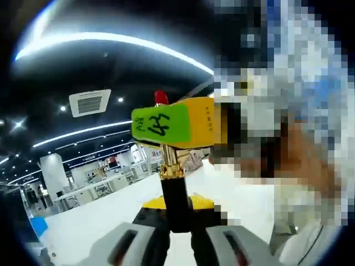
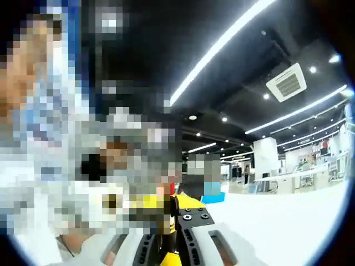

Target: Unscrew the lipstick cap, remove the lipstick, and put the cap back on the lipstick

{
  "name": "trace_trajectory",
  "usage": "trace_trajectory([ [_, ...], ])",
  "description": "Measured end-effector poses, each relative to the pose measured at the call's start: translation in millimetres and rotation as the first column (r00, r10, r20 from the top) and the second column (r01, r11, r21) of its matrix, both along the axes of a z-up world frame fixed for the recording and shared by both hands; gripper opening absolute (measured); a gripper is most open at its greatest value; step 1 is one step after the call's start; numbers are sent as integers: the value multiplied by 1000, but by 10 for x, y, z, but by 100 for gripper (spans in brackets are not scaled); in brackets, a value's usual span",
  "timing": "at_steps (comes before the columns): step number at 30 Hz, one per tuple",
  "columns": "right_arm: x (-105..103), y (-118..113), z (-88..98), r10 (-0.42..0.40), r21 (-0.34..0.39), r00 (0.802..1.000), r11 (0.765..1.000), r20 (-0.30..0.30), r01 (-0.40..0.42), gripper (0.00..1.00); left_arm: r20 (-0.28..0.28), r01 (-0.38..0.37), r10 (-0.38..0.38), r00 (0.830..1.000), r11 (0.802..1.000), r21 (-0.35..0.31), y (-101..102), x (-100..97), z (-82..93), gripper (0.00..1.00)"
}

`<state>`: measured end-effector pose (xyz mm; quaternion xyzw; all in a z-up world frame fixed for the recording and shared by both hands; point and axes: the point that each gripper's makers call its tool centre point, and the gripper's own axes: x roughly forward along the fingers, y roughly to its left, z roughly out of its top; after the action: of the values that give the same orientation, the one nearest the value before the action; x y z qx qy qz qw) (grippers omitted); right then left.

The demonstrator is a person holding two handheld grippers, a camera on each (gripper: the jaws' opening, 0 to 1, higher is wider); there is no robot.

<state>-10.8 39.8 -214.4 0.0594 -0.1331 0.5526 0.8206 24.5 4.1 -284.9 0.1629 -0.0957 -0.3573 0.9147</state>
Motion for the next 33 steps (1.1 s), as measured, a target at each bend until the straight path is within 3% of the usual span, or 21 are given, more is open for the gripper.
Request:
trace_trajectory([
  [1, 2, -1, 2, -1, 0, 1000, 1000, 1, 1, 6, -1, 4, -4, 1000, 1000, 3, 2, 0, 1, 13],
  [5, -7, -33, 4, 25, -2, 999, 1000, -25, -25, 6, -73, 141, -141, 987, 990, 3, -101, -100, -43, 13],
  [7, -31, -35, 15, 59, 20, 997, 998, -51, -58, 6, -110, 218, -219, 970, 976, -23, -130, -160, -36, 13],
  [9, -32, -34, 4, 73, 12, 996, 997, -58, -72, 6, -180, 295, -300, 937, 954, -51, -159, -227, -73, 18],
  [11, -47, -38, 5, 91, 11, 994, 996, -64, -90, 6, -227, 380, -392, 891, 920, -99, -195, -315, -74, 25],
  [16, -222, -32, 35, 239, 38, 964, 971, -114, -236, 6, -308, 534, -590, 746, 807, -252, -240, -549, -22, 35],
  [18, -279, -51, 62, 297, 65, 946, 955, -133, -290, 6, -323, 583, -669, 669, 743, -329, -259, -667, 35, 35],
  [21, -381, -57, 89, 382, 99, 912, 923, -151, -371, 6, -306, 621, -740, 600, 671, -405, -254, -767, 136, 28],
  [23, -464, -58, 110, 447, 129, 879, 893, -165, -430, 6, -311, 637, -782, 541, 622, -456, -251, -847, 183, 27],
  [24, -486, -57, 117, 464, 136, 871, 885, -164, -446, 6, -315, 643, -795, 519, 606, -469, -251, -876, 189, 27],
  [25, -499, -47, 113, 477, 142, 863, 878, -167, -458, 6, -324, 655, -818, 475, 575, -491, -258, -942, 189, 27],
  [26, -507, -38, 109, 481, 142, 861, 875, -166, -462, 6, -326, 662, -830, 453, 558, -500, -264, -976, 189, 27],
  [27, -528, -16, 98, 490, 142, 856, 871, -167, -471, 6, -332, 674, -851, 407, 525, -520, -284, -1049, 178, 26],
  [29, -581, 39, 53, 517, 130, 838, 856, -176, -500, 6, -326, 674, -862, 389, 508, -536, -296, -1050, 169, 23],
  [31, -611, 59, 37, 533, 129, 826, 846, -181, -518, 6, -326, 662, -880, 346, 475, -580, -283, -1066, 189, 20],
  [33, -631, 66, 35, 541, 132, 821, 841, -182, -524, 6, -322, 659, -893, 316, 450, -602, -257, -1081, 205, 15],
])
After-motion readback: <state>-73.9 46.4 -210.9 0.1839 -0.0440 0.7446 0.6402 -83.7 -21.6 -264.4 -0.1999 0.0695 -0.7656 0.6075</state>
